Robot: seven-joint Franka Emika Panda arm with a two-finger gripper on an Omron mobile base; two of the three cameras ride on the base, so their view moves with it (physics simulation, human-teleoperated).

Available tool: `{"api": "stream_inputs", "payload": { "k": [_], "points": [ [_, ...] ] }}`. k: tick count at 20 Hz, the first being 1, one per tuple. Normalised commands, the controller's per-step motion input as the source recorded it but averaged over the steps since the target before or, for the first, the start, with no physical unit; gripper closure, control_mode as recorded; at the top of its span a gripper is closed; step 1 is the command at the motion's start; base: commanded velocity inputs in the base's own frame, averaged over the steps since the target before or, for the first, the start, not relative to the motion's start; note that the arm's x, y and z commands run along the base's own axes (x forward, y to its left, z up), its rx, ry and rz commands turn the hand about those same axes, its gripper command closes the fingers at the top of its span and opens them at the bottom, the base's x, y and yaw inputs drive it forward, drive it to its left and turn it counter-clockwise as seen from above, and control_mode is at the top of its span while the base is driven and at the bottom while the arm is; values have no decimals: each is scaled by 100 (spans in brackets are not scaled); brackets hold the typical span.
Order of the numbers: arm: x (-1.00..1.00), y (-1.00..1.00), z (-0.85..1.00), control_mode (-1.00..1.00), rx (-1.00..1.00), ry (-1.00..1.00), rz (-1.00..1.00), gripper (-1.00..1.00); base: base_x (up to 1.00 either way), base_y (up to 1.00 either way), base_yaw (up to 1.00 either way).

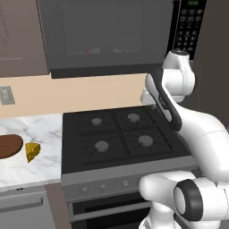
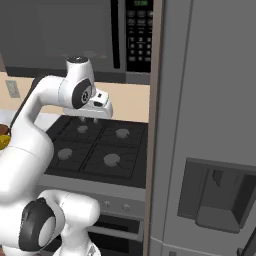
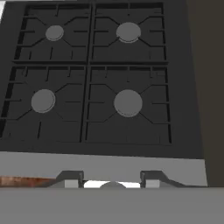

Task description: Retrieve the reheated potato from the microwave, then place the potato, cheese, and condiment on the cutting board.

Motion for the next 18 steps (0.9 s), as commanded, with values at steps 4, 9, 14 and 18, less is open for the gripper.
{"api": "stream_inputs", "payload": {
  "k": [4, 9, 14, 18],
  "points": [
    [-27, 0, 0, -100, -1, -9, 0, -100, 0, 0, 0],
    [-59, -7, 5, -100, -11, -31, -4, -100, 0, 0, 0],
    [-32, -36, 55, -100, -15, -41, -14, -100, 0, 0, 0],
    [-5, -38, 76, -100, -8, -37, -13, -100, 0, 0, 0]
  ]
}}
